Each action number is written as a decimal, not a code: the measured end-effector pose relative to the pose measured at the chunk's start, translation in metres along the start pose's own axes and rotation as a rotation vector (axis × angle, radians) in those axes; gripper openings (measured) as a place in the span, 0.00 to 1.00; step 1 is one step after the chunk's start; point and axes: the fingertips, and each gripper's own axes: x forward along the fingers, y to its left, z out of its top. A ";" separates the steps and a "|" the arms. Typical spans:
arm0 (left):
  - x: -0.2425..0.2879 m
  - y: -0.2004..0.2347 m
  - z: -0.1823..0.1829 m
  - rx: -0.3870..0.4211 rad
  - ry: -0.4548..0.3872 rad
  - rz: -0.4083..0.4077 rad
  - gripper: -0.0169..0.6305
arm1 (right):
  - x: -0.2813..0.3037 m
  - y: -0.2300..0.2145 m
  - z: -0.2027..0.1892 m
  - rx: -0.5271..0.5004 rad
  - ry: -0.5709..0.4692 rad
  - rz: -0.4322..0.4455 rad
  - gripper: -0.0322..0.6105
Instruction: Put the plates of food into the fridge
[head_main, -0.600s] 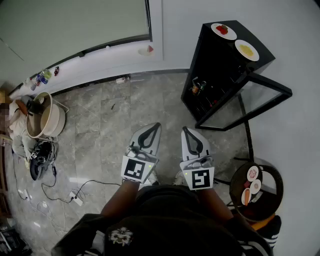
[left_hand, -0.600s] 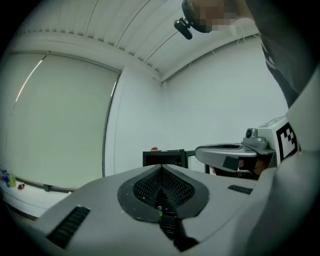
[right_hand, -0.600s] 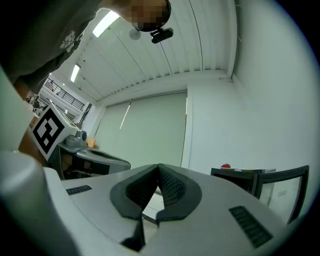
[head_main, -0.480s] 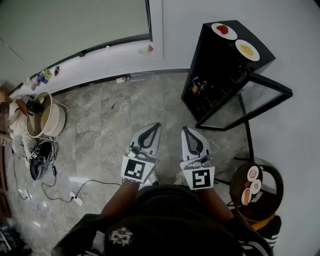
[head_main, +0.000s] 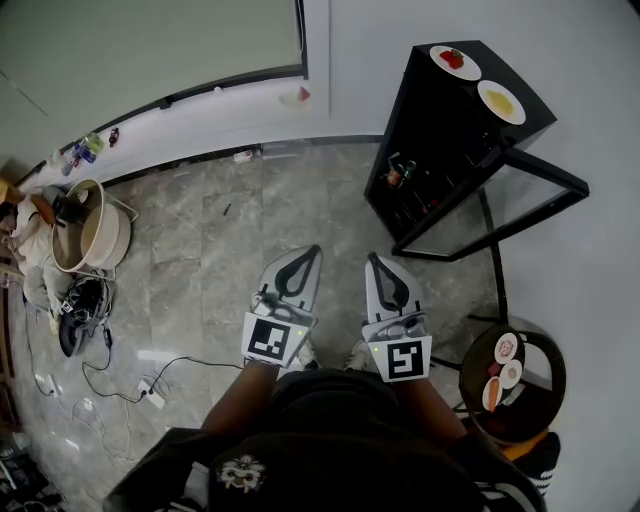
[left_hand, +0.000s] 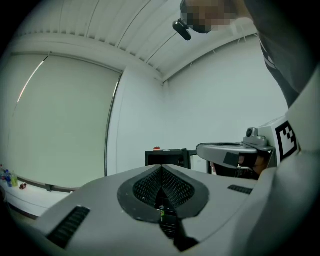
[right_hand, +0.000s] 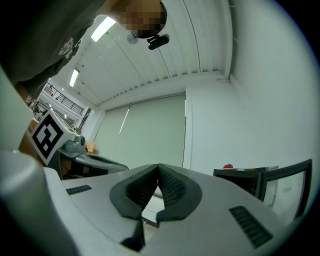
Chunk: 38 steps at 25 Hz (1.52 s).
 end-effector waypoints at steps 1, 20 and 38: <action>-0.001 0.002 -0.001 -0.001 0.000 0.000 0.06 | 0.001 0.001 -0.001 0.001 0.005 -0.002 0.09; -0.033 0.052 0.015 0.056 -0.059 -0.062 0.06 | 0.034 0.047 -0.005 -0.021 0.023 -0.057 0.09; 0.038 0.067 -0.001 -0.003 -0.036 -0.122 0.06 | 0.077 -0.009 -0.022 -0.050 0.033 -0.113 0.09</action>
